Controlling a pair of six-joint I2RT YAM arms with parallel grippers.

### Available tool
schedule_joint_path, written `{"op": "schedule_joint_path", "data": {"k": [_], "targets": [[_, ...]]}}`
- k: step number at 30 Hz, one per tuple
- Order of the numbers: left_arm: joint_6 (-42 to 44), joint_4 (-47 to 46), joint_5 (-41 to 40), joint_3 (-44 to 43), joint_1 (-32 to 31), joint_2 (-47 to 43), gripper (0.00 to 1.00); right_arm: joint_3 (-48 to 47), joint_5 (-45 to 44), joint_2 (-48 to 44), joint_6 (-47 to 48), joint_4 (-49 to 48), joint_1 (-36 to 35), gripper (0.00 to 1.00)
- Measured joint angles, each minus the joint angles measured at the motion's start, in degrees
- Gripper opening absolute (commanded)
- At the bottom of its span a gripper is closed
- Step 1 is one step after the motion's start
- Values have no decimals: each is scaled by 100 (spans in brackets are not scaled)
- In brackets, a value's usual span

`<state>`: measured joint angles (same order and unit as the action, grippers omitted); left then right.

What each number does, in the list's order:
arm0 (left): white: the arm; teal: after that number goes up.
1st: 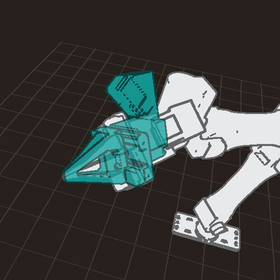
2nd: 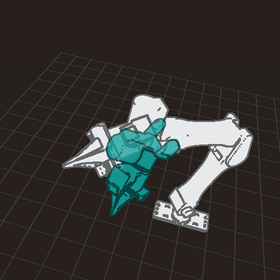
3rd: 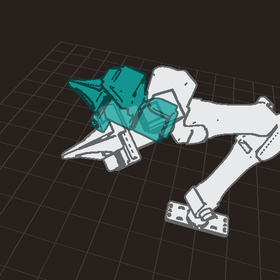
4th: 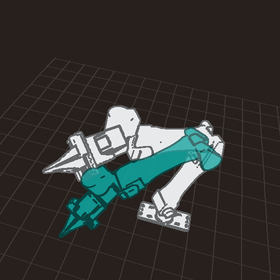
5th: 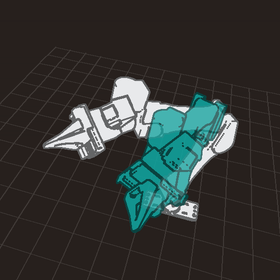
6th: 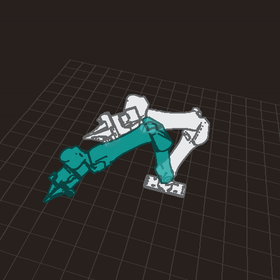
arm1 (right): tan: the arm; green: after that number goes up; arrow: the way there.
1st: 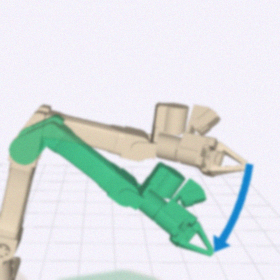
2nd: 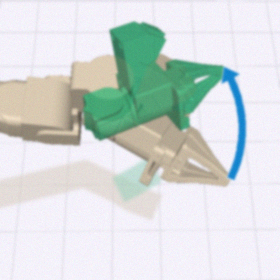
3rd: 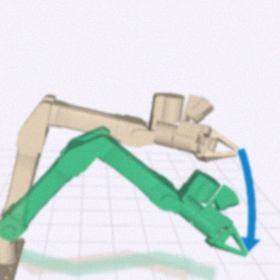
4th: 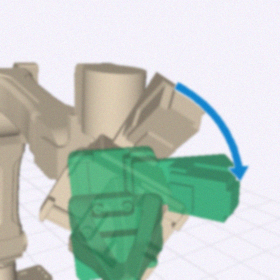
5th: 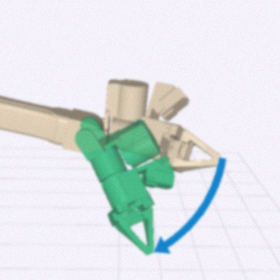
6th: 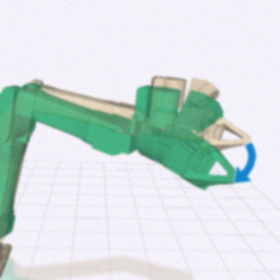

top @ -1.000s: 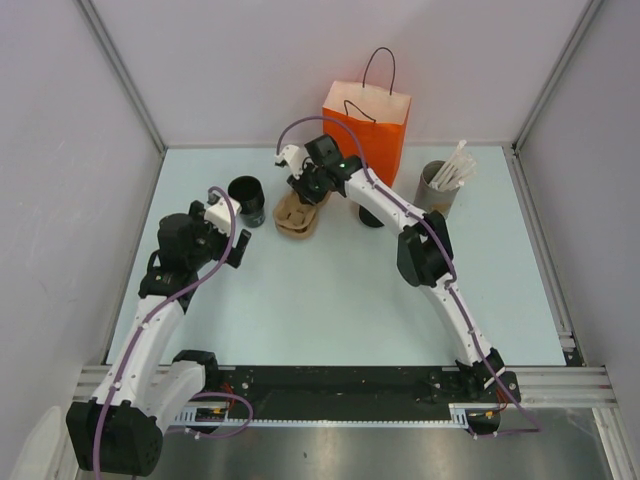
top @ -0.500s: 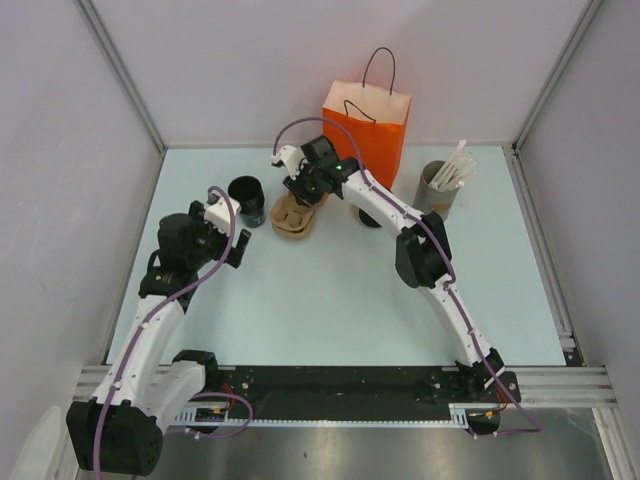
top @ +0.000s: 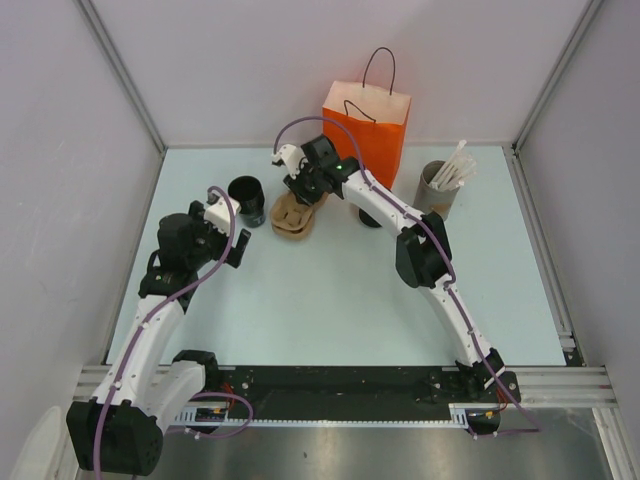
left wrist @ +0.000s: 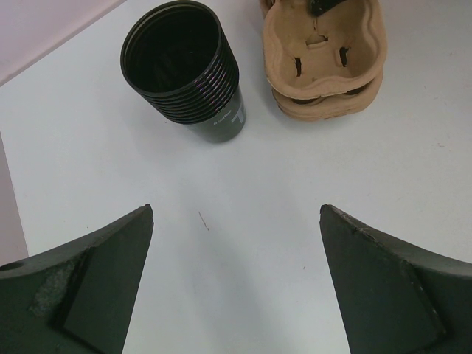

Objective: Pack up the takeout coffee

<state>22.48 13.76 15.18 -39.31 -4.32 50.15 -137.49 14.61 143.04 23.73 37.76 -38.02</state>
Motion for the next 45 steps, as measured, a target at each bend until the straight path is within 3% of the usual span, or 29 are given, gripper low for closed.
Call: {"op": "schedule_joint_path", "data": {"k": [8,16,22,29,35,45], "targets": [[0,0,0,0,0,0,100,-2,48,-361,-103,127,4,25],[0,0,-4,-2,2,0,100,140,417,-1613,-153,249,4,25],[11,96,-48,-339,11,116,100,1563,920,-3333,192,678,28,25],[66,350,35,-1810,20,800,100,3689,1126,-5423,925,1539,258,26],[66,527,66,-3204,-155,1650,100,5145,879,-6682,1110,1790,1351,26],[63,798,-4,-5344,-988,3344,100,6378,800,-7377,1633,2129,4052,26]]}}
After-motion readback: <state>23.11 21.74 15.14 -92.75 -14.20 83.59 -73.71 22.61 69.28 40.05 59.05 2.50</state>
